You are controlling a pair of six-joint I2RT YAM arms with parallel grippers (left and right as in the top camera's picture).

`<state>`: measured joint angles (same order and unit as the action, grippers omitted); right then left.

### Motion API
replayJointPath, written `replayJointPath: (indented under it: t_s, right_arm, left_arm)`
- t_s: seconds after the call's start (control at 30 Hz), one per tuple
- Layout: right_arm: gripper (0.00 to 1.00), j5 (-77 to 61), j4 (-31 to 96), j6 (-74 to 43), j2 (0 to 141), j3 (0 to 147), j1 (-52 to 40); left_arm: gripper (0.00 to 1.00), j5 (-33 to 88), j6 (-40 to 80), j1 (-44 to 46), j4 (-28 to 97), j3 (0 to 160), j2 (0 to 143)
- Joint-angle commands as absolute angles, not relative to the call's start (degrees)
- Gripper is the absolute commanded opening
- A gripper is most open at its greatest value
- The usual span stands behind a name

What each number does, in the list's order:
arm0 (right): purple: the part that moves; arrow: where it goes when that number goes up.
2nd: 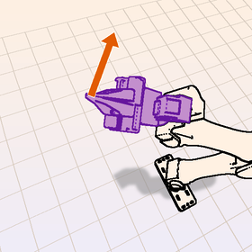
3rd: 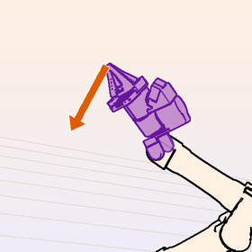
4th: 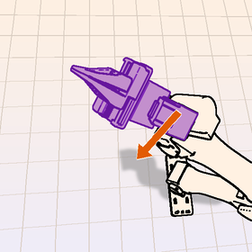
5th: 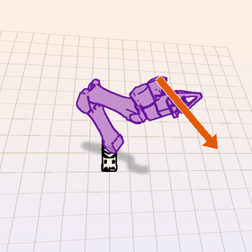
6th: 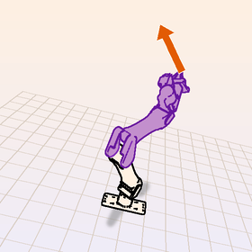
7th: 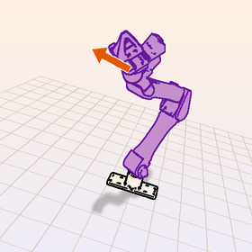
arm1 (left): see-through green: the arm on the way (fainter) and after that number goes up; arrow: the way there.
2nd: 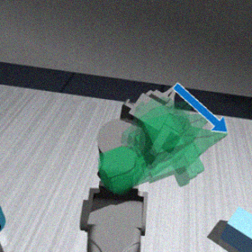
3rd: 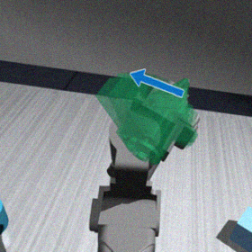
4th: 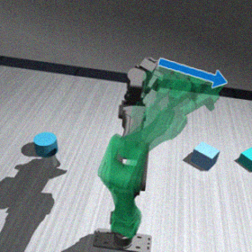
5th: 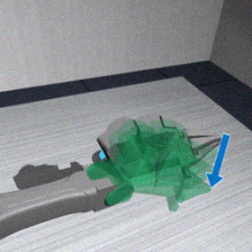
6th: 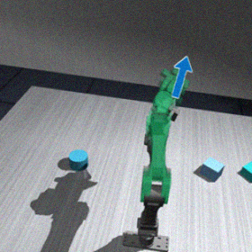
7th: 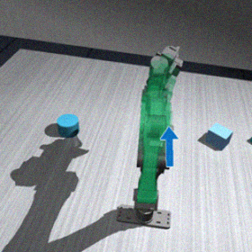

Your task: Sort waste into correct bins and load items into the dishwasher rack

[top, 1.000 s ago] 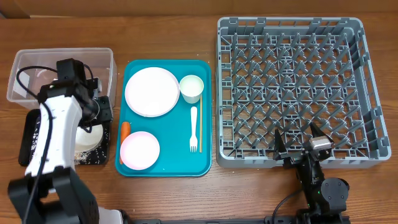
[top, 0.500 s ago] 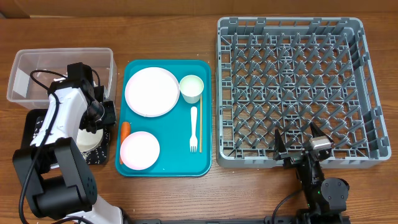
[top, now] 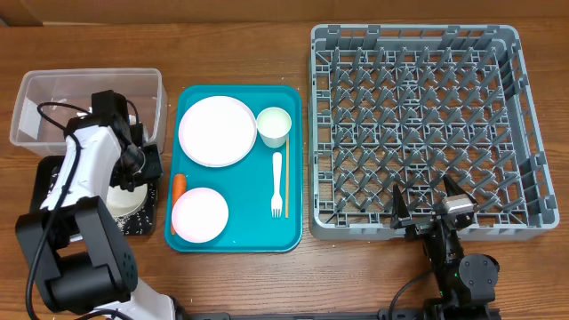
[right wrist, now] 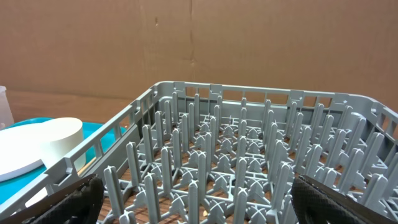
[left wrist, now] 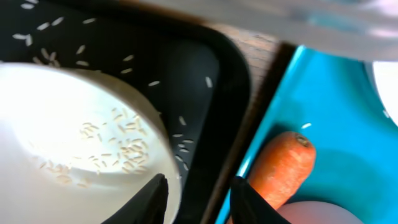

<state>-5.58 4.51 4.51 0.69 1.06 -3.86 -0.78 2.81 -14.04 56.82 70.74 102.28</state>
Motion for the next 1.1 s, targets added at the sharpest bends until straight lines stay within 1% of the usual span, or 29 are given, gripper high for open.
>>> replayJointPath:
  t_s: [0.0, 0.17, 0.43, 0.53, 0.63, 0.73, 0.8, 0.83, 0.9, 0.93, 1.07]
  right_arm:
    - [1.00, -5.65, 4.25, 4.34, 0.34, 0.47, -4.12]
    - [1.00, -5.65, 4.25, 4.36, 0.34, 0.47, -4.12]
    - [1.00, -5.65, 4.25, 4.36, 0.34, 0.47, -4.12]
    - [1.00, -5.65, 4.25, 4.36, 0.34, 0.47, -4.12]
    - [1.00, -5.65, 4.25, 4.36, 0.34, 0.47, -4.12]
    - [1.00, -5.65, 4.25, 4.36, 0.34, 0.47, -4.12]
    - [1.00, -5.65, 4.25, 4.36, 0.34, 0.47, -4.12]
    - [1.00, -5.65, 4.25, 4.36, 0.34, 0.47, -4.12]
    - [1.00, -5.65, 4.25, 4.36, 0.34, 0.47, -4.12]
    - [1.00, -5.65, 4.25, 4.36, 0.34, 0.47, -4.12]
    - [1.00, -5.65, 4.25, 4.36, 0.34, 0.47, -4.12]
  left_arm:
    - [0.36, -1.98, 4.29, -14.90, 56.75, 70.15, 102.37]
    - [0.36, -2.33, 4.38, -14.98, 55.83, 69.47, 102.37]
    - [0.36, -2.35, 4.75, -14.98, 50.72, 64.77, 102.37]
    - [0.35, -2.63, 4.75, -15.00, 50.35, 64.73, 102.35]
    - [0.29, -3.16, 4.75, -14.98, 50.09, 64.73, 102.35]
    - [0.17, -3.14, 4.75, -14.98, 50.11, 65.08, 102.32]
    - [0.13, -3.14, 4.75, -14.98, 50.41, 65.60, 102.30]
    - [0.09, -3.14, 4.75, -14.98, 50.74, 65.98, 102.30]
    - [0.07, -3.14, 4.75, -14.98, 51.64, 66.78, 102.30]
    - [0.04, -3.14, 4.75, -14.98, 52.14, 67.22, 102.30]
    - [0.05, -2.98, 4.84, -14.98, 54.48, 69.52, 102.26]
